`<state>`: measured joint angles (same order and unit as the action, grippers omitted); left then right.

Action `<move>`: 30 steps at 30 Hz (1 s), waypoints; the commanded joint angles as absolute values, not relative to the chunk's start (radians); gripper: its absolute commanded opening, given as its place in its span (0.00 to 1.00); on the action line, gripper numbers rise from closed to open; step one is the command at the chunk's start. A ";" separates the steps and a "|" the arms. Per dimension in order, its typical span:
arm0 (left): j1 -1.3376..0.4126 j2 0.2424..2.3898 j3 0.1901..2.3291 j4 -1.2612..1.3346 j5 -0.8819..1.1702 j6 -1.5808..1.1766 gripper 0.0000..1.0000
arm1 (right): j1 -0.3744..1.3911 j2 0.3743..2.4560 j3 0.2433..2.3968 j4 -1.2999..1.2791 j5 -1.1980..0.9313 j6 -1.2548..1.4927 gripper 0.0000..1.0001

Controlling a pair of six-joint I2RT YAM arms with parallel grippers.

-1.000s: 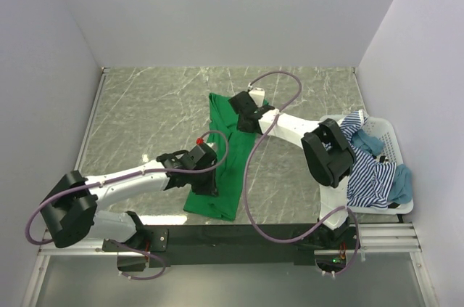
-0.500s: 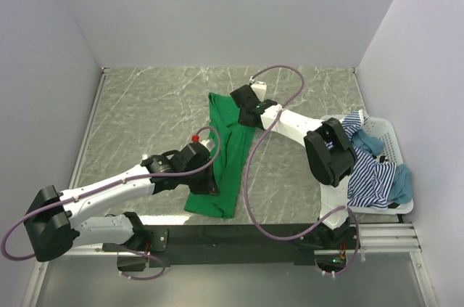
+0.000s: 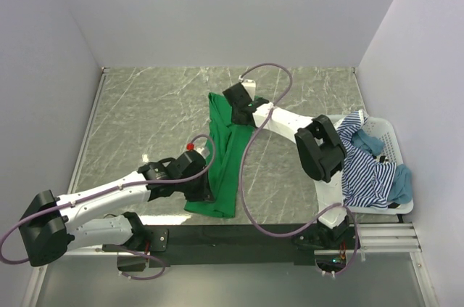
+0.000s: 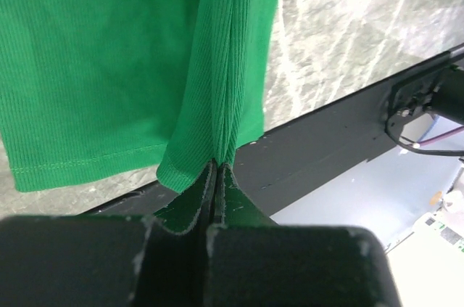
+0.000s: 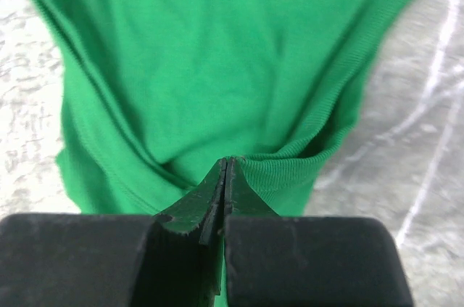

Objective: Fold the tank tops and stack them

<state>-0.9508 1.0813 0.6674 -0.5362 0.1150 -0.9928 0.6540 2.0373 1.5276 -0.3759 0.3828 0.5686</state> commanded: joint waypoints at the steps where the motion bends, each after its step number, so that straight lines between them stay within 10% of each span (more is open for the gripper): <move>1: -0.960 1.063 0.635 -0.526 0.130 -1.017 0.01 | 0.673 2.077 1.606 -0.342 0.414 0.529 0.00; 9: -0.960 1.086 0.568 -0.479 0.126 -1.026 0.01 | 0.693 2.141 1.638 -0.367 0.434 0.528 0.05; 13: -0.960 1.104 0.571 -0.474 0.117 -1.016 0.02 | 0.693 2.116 1.614 -0.370 0.446 0.526 0.33; 20: -0.947 1.086 0.646 -0.528 0.015 -1.005 0.52 | 0.692 1.965 1.540 -0.362 0.437 0.528 0.47; 30: -0.868 1.110 0.715 -0.522 0.031 -0.914 0.44 | 0.666 1.879 1.471 -0.396 0.440 0.555 0.44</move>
